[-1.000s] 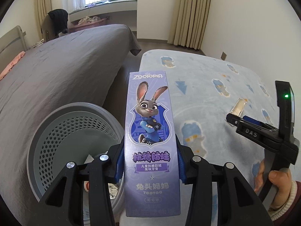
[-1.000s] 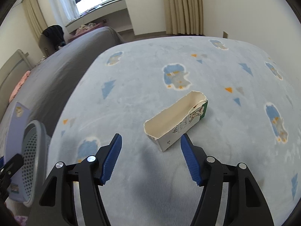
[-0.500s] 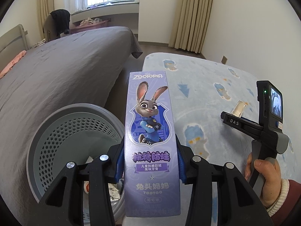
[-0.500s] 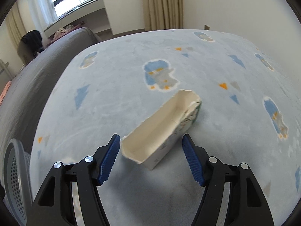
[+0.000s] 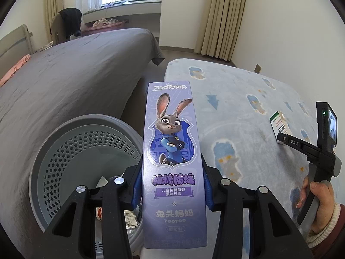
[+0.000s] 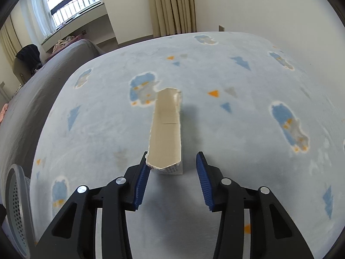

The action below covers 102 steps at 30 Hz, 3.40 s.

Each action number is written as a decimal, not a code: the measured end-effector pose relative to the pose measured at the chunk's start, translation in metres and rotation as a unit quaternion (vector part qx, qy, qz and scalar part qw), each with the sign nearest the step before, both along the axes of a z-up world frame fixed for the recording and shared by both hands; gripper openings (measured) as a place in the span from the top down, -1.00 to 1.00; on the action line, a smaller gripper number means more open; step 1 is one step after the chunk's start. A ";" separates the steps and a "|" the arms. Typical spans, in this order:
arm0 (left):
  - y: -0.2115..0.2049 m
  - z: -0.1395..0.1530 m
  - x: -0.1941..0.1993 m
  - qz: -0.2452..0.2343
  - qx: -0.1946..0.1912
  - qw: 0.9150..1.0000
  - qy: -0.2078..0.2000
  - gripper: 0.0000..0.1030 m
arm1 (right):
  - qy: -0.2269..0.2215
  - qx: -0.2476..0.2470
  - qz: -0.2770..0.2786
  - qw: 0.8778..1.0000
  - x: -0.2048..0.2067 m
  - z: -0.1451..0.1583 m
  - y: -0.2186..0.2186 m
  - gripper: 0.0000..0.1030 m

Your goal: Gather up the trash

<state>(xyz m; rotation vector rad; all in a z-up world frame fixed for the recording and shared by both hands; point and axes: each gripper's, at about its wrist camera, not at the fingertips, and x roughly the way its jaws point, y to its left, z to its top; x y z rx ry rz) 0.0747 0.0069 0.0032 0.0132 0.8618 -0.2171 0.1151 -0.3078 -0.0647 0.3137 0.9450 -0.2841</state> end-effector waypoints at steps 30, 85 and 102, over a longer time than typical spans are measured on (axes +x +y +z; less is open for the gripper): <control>0.027 -0.004 -0.009 0.035 0.019 0.999 -0.016 0.16 | -0.055 0.039 0.108 0.992 -0.011 0.045 0.062 0.45; 0.146 -0.016 -0.042 0.206 0.047 0.977 -0.010 -0.42 | -0.082 0.056 0.391 0.915 -0.021 0.058 0.291 -0.03; 0.149 -0.015 -0.041 0.221 0.054 0.974 -0.016 -0.73 | -0.084 0.051 0.373 0.922 -0.026 0.057 0.282 -0.12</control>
